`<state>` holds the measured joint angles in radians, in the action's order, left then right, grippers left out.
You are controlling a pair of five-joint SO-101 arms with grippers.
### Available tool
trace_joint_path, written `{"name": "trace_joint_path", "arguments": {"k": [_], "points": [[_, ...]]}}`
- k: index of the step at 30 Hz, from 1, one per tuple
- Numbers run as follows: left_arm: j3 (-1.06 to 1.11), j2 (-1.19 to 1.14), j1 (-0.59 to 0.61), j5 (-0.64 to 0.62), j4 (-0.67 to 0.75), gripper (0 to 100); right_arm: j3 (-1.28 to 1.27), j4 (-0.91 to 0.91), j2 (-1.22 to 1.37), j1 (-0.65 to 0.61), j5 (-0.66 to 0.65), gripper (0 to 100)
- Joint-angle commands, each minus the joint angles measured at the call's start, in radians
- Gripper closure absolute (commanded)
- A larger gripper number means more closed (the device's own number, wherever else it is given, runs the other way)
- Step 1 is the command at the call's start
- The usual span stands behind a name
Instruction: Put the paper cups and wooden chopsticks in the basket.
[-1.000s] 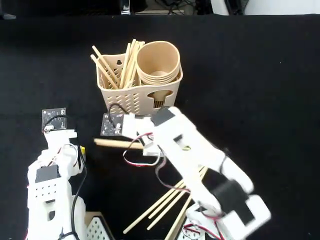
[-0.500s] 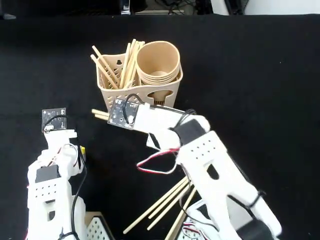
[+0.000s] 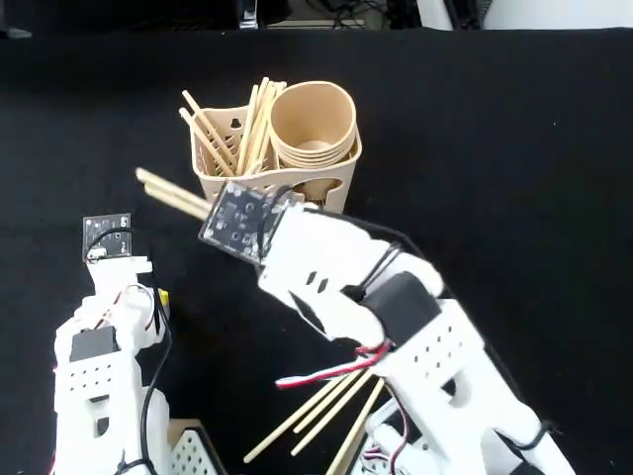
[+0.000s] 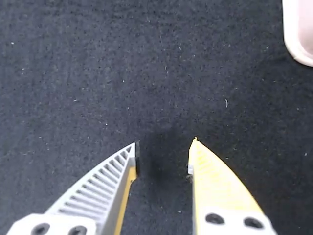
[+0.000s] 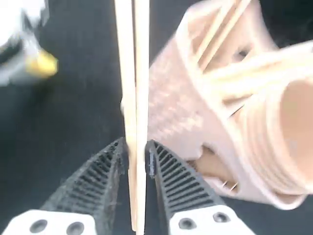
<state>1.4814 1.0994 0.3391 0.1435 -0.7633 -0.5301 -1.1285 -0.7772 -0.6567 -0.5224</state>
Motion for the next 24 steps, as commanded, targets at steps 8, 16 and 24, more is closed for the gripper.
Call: {"name": "trace_joint_path", "arguments": {"k": [8,16,24], "points": [[-0.010,-0.003,-0.012,-0.006,0.015,81,0.220,0.281,0.090,-0.014,0.091,98.6],[-0.010,-0.003,-0.012,-0.005,0.015,81,0.228,0.692,0.220,-0.011,0.284,98.6],[-0.010,-0.003,-0.012,-0.005,0.015,81,0.223,0.832,0.390,0.057,0.293,98.5]]}}
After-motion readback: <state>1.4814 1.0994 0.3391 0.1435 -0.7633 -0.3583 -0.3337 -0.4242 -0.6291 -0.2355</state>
